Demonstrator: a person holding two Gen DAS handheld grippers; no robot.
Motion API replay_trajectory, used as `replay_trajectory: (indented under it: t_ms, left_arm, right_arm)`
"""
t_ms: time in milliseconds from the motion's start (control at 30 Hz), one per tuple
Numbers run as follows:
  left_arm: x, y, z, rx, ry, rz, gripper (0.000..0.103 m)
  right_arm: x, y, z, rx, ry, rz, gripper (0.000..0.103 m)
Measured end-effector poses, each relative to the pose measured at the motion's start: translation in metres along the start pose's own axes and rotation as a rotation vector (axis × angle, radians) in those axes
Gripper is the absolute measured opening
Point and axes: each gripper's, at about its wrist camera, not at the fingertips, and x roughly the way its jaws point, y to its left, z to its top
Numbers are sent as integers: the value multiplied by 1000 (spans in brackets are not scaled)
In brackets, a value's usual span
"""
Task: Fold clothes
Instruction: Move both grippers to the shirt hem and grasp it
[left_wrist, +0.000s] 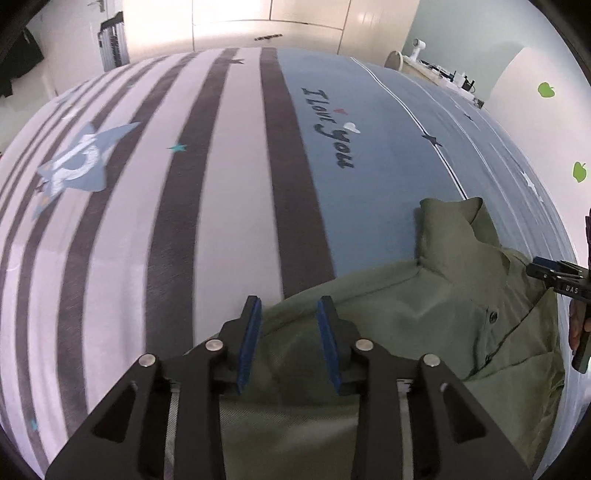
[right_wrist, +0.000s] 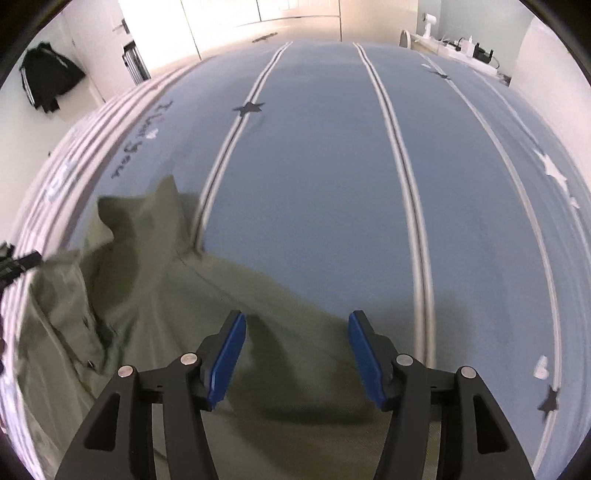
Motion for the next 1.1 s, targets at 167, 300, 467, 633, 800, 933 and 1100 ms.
replay_trajectory:
  t_ms: [167, 300, 467, 633, 800, 933, 1100]
  left_arm:
    - [23, -5, 2, 12, 72, -15, 37]
    - [25, -9, 2, 27, 71, -38, 49]
    - [32, -16, 2, 77, 80, 0, 37]
    - [30, -8, 8, 38, 56, -9, 5]
    - [17, -18, 6, 85, 18, 9, 3]
    - [-8, -22, -2, 58, -44, 24, 3]
    - [-41, -29, -20, 34, -108, 18, 3]
  right_arm:
    - [15, 9, 7, -42, 31, 21, 55]
    - [27, 15, 10, -88, 65, 27, 65]
    - [36, 21, 12, -110, 83, 16, 66]
    - [35, 11, 19, -65, 72, 36, 23]
    - [25, 14, 18, -82, 41, 37, 4]
    - [10, 27, 12, -98, -23, -25, 4]
    - [-19, 40, -12, -56, -96, -18, 4]
